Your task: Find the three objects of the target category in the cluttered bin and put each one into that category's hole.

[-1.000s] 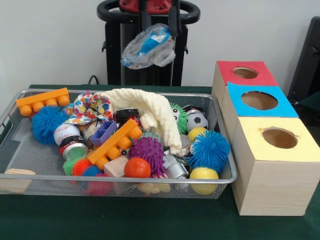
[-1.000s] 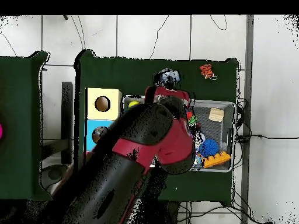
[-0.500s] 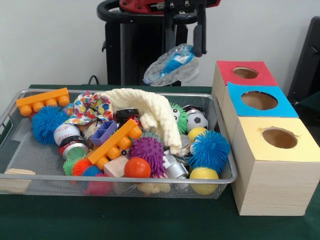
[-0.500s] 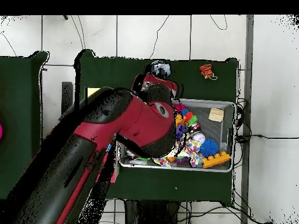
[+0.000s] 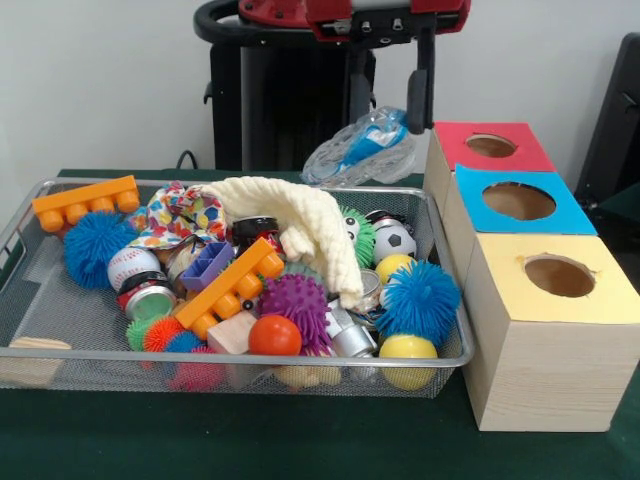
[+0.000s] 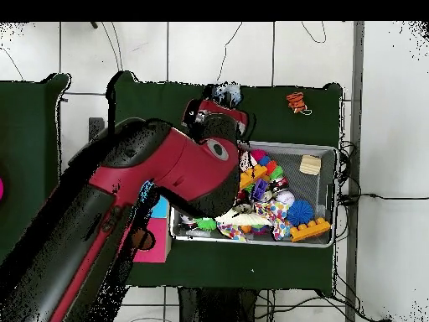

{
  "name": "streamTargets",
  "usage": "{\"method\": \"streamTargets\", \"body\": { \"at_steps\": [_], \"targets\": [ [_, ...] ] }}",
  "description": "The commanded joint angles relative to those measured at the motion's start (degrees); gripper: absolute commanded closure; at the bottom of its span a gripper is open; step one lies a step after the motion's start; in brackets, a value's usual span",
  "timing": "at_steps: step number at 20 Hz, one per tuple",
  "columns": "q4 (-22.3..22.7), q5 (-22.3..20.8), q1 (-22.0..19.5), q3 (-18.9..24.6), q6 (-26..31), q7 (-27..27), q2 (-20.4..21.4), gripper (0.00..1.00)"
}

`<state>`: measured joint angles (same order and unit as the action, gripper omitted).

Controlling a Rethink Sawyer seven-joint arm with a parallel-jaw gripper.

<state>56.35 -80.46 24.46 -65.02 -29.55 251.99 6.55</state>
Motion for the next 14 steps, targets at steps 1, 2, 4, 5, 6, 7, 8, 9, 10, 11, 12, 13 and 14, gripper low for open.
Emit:
{"method": "streamTargets", "body": {
  "at_steps": [1,2,4,5,6,7,8,9,10,11,12,13,14],
  "targets": [
    [-4.30,6.02,-0.29,0.62,-3.14,18.28,-2.63,1.00],
    [-4.25,6.62,-0.31,0.12,-3.48,18.34,-2.86,1.00],
    [-4.30,7.87,-0.33,-0.89,-4.22,18.47,-3.32,1.00],
    [-4.31,8.39,-0.32,-1.30,-4.58,18.52,-3.49,1.00],
    [-4.40,8.44,-0.27,-1.08,-4.47,18.48,-3.19,1.00],
    [-4.44,8.71,-0.23,-1.23,-4.76,18.48,-3.17,1.00],
    [-4.53,8.81,-0.22,-1.23,-4.88,18.46,-3.04,1.00],
    [-4.66,8.82,-0.17,-1.20,-4.96,18.44,-3.00,1.00],
    [-4.69,9.00,-0.10,-1.27,-5.10,18.44,-2.99,1.00],
    [-4.69,9.27,-0.06,-1.38,-5.35,18.47,-3.03,1.00],
    [-4.63,9.66,-0.02,-1.62,-5.74,18.52,-3.17,1.00],
    [-4.42,10.19,-0.02,-2.21,-6.82,18.63,-3.58,1.00],
    [-4.05,11.05,-0.14,-3.08,-8.22,18.84,-4.22,1.00]
  ]
}}
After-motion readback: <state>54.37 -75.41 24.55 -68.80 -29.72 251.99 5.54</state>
